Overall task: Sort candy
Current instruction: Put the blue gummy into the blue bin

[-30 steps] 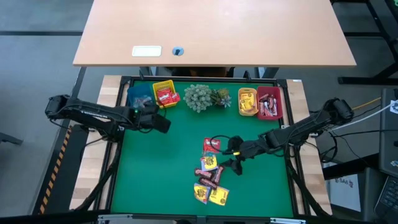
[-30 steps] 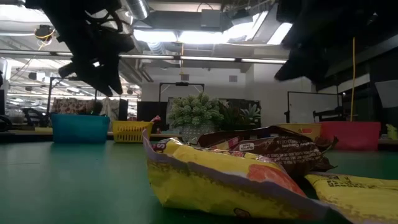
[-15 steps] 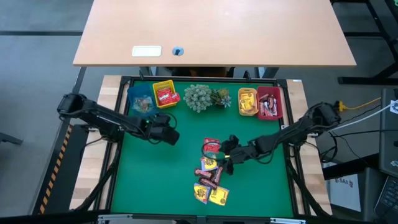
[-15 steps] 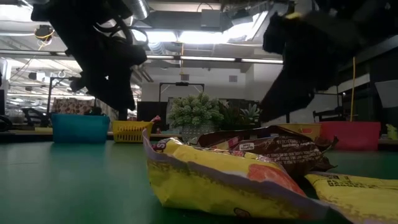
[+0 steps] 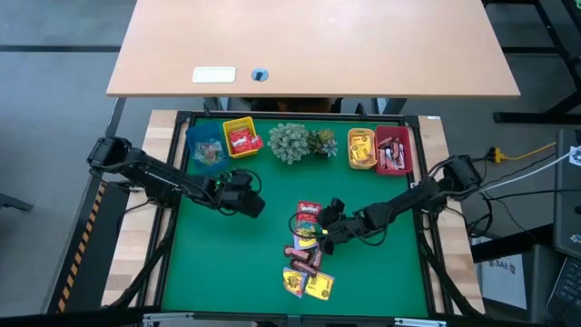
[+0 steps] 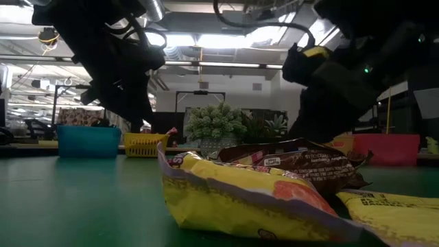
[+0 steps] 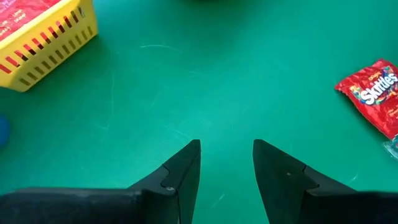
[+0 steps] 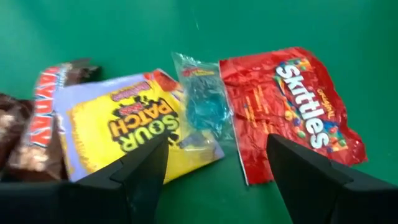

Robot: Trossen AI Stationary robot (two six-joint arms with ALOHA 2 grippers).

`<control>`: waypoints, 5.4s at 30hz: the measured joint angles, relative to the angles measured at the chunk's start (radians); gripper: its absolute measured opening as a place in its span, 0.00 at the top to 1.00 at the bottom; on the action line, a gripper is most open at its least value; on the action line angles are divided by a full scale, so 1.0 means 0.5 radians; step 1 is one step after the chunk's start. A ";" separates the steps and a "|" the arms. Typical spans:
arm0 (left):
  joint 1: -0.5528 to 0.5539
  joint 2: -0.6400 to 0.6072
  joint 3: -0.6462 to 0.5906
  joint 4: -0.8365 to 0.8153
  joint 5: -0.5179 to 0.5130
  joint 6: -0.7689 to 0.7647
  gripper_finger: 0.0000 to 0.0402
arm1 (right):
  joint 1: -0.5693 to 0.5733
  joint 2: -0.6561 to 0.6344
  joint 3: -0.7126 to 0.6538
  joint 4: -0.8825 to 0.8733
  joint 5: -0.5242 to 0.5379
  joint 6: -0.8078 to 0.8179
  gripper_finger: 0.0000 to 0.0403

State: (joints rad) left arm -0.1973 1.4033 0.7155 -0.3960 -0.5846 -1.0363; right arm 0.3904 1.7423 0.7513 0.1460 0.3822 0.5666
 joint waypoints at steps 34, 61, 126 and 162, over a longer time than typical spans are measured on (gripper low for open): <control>-0.178 -0.001 0.000 0.554 -0.002 0.588 0.67 | -0.102 0.107 -0.001 0.146 -0.123 0.009 0.98; -0.375 0.729 0.002 1.832 0.016 1.672 0.67 | -0.101 0.107 0.005 0.195 -0.303 0.076 0.99; -0.281 0.864 0.002 2.036 0.372 1.659 0.92 | -0.101 0.087 0.007 0.541 -0.448 0.061 0.59; -0.179 0.693 0.000 2.169 0.045 1.553 0.92 | -0.101 -0.615 0.007 -0.453 -1.025 0.432 0.45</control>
State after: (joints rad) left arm -0.2868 1.7499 0.7155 0.6884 -0.5620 -0.2596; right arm 0.3401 1.4349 0.7547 -0.0803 -0.1301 0.7826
